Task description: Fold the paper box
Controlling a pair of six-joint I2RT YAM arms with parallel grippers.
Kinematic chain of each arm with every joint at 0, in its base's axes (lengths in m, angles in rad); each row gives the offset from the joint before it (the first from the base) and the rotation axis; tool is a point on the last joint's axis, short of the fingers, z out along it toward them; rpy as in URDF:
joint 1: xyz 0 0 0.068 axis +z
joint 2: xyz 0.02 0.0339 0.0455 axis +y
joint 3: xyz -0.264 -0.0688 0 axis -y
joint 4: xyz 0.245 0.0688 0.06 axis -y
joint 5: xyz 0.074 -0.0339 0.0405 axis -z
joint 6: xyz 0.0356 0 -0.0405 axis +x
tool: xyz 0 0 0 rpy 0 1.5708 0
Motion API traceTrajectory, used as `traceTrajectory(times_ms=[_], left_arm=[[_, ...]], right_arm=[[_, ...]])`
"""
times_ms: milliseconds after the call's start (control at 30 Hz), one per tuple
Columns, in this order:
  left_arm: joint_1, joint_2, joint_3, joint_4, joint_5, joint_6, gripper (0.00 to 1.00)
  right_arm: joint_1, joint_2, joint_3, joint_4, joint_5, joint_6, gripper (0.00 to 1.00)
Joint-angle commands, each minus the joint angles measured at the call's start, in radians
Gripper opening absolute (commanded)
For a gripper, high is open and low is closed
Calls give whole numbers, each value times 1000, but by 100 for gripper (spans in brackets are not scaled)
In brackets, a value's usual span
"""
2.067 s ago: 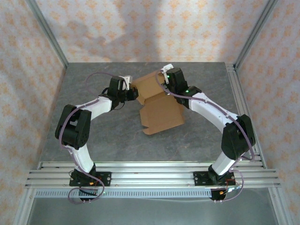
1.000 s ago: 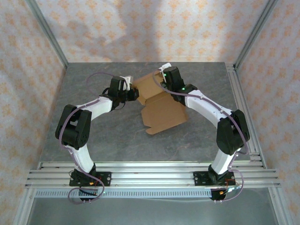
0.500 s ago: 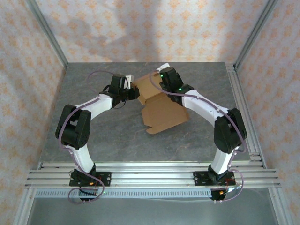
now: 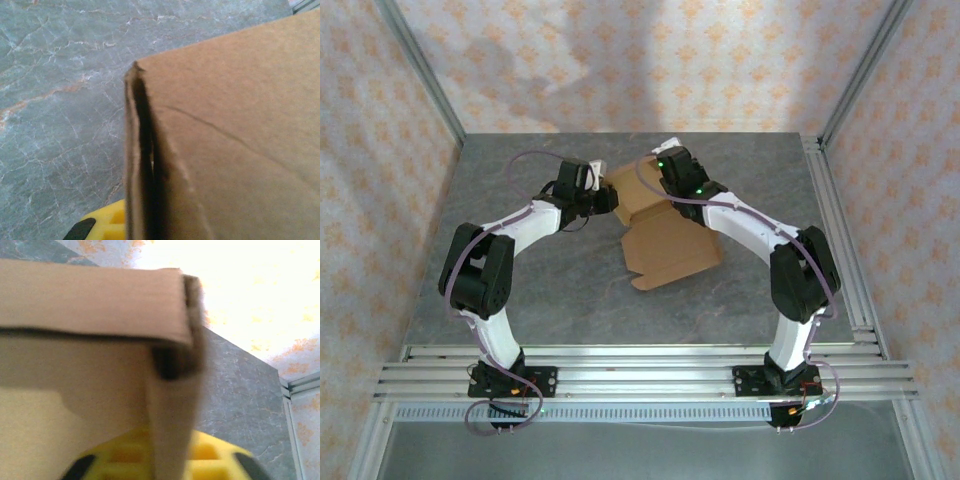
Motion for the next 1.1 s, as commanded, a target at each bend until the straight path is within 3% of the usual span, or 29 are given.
traceTrajectory(times_ms=[0,300,367,400,433,467,500,833,933,1067], left_arm=[[-14,-19,35,49,51,-11,0],[-20,-15,57,17,39,-26,0],[-22,-13,61,12,38,-26,0],[-23,-13,61,9,37,-26,0],[-24,-12,63,7,36,-27,0],[-24,-11,64,6,36,-27,0],[-23,-11,65,6,35,-28,0],[-27,-8,74,-5,30,-43,0],[-28,-4,85,-33,12,-43,0],[-28,4,99,-90,-60,-35,0]], right_arm=[[8,13,21,-20,12,0,0],[29,57,22,27,198,-33,1],[33,67,22,47,240,-24,21],[32,65,19,53,245,-16,23],[32,62,16,60,247,-15,18],[32,62,16,61,248,-11,2],[32,63,18,62,251,-11,0],[36,76,27,56,273,-9,0],[36,45,17,44,205,29,25],[36,5,11,34,176,66,37]])
